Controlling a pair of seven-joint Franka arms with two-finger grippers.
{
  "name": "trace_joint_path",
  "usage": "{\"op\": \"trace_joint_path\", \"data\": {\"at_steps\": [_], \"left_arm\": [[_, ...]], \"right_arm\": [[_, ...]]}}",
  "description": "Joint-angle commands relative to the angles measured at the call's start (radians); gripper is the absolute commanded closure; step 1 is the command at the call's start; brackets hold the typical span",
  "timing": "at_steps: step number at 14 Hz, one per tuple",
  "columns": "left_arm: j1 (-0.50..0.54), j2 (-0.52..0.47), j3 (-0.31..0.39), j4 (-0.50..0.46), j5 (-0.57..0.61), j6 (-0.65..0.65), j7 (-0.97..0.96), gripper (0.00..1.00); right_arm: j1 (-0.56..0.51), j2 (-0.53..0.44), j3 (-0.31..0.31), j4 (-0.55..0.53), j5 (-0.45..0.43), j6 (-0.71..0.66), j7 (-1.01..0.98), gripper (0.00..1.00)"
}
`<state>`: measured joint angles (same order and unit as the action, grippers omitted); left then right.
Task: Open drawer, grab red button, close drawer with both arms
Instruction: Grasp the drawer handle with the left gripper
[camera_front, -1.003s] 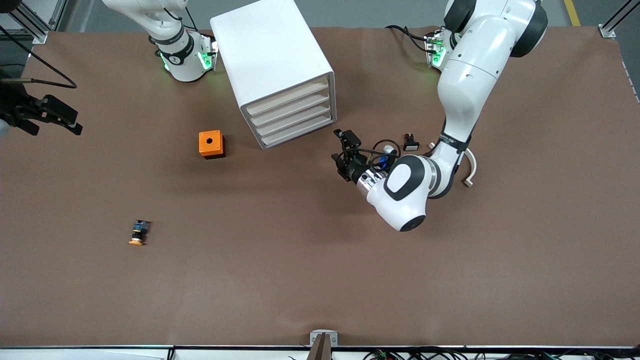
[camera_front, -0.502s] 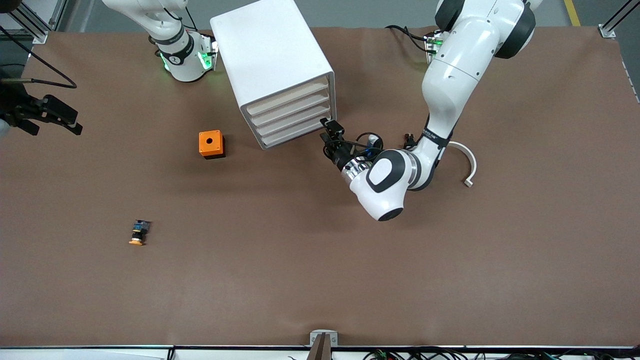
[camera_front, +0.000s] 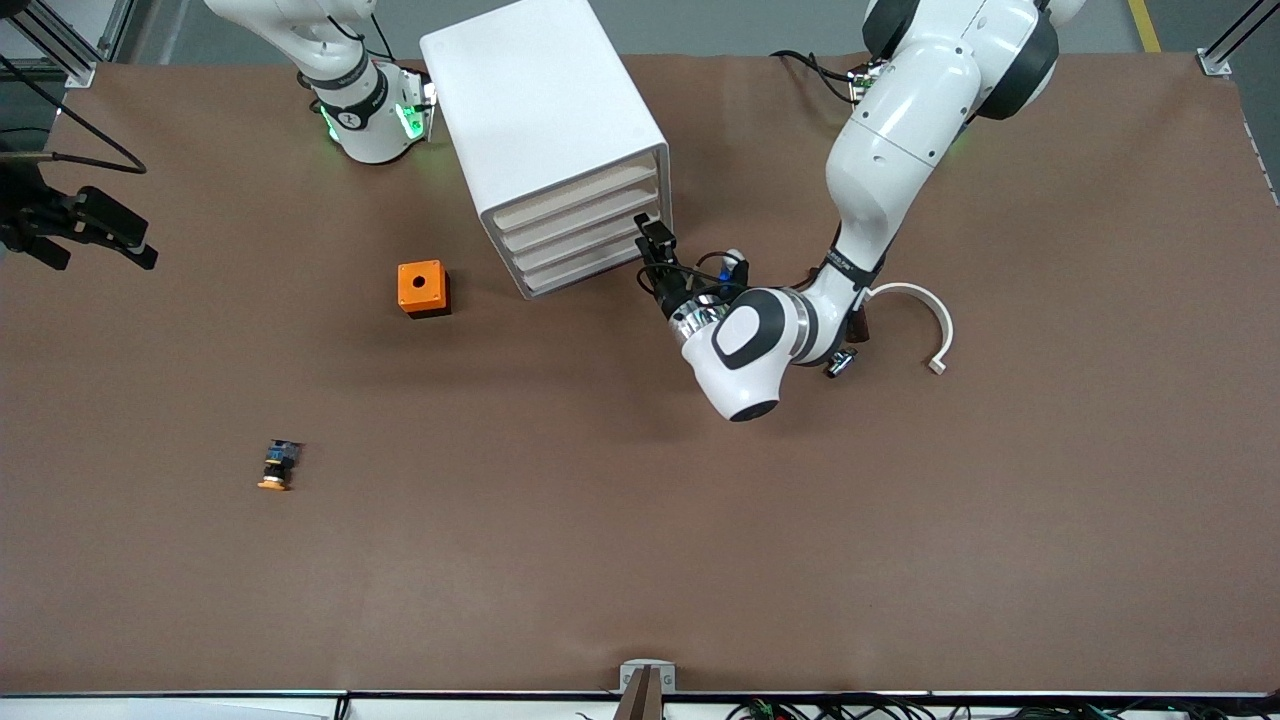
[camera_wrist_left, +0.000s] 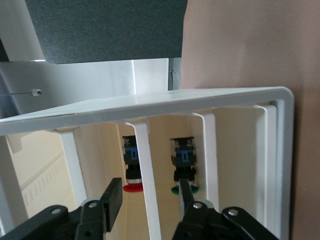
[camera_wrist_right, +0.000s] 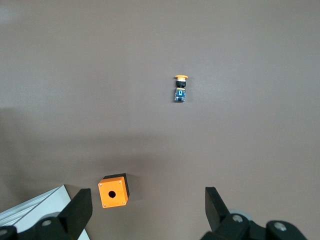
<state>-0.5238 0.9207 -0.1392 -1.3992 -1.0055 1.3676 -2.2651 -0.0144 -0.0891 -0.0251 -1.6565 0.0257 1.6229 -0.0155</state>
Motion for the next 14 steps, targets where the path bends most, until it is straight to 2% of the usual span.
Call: {"op": "trace_joint_path", "data": {"at_steps": [1,4,7,9,11,14], "left_arm": [[-0.013,-0.009,-0.008,-0.033,-0.024,-0.018,-0.039,0.47],[-0.035,-0.011,-0.01,-0.053,-0.021,-0.045,-0.053,0.48],[-0.061,-0.013,-0.01,-0.069,-0.019,-0.061,-0.071,0.54],[-0.067,-0.01,-0.01,-0.066,-0.018,-0.061,-0.073,0.62],[-0.07,-0.008,-0.01,-0.063,-0.018,-0.061,-0.071,0.72],[-0.062,-0.011,-0.01,-0.055,-0.024,-0.061,-0.068,0.84]], "right_arm": [[-0.018,-0.004,-0.001,0.006,0.008,-0.015,-0.011,0.0],[-0.027,0.006,-0.001,0.006,0.01,-0.017,-0.036,0.0],[-0.029,0.017,0.001,0.006,0.0,-0.011,-0.09,0.0],[-0.029,0.041,0.001,0.006,0.0,-0.006,-0.101,0.0],[-0.029,0.151,0.001,0.026,0.008,0.011,-0.103,0.0],[-0.033,0.198,0.001,0.057,0.002,0.017,-0.104,0.0]]}}
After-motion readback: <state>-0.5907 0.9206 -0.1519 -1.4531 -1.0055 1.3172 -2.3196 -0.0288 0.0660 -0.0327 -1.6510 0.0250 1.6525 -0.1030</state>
